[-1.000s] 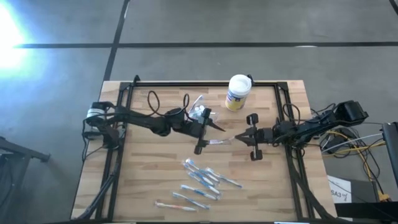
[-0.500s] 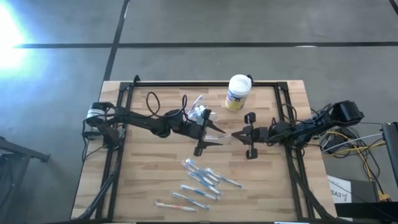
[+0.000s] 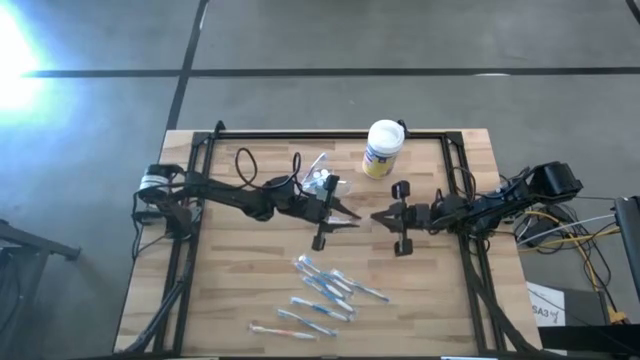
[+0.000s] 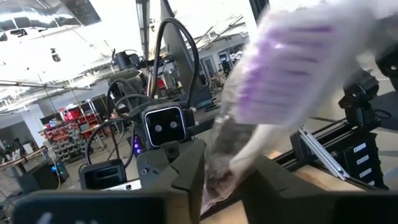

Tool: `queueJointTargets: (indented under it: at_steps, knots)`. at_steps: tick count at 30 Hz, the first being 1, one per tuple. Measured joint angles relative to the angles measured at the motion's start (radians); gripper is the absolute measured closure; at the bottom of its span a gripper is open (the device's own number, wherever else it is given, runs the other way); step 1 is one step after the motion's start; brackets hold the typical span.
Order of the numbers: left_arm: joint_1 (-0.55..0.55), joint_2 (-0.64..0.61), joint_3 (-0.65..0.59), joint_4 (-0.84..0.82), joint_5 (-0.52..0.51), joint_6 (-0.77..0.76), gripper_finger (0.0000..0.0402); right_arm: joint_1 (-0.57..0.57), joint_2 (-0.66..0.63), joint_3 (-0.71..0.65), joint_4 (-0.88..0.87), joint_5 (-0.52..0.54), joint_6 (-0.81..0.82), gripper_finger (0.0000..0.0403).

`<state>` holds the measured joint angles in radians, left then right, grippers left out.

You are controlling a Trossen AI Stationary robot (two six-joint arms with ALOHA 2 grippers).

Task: Pick & Place toothbrushing station
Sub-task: Put the purple toothbrush into the right section of the transparent organizer

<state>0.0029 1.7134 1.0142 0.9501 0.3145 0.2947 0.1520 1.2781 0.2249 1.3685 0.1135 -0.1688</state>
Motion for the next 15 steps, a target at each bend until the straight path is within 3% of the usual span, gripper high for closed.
queueJointTargets:
  at_steps: [5,10,15]
  knots:
    - [0.002,0.0,0.0,0.0,-0.002,0.0,0.0377,0.0,0.0,0.0,-0.001,-0.009,0.004,0.0394]
    - [0.0,-0.002,0.0,-0.015,-0.024,-0.009,0.0379,0.0,0.0,0.0,-0.002,-0.008,0.024,0.0394]
    - [0.002,-0.072,-0.002,-0.174,-0.097,-0.002,0.0379,0.0,-0.002,-0.01,-0.011,-0.008,0.031,0.0392]
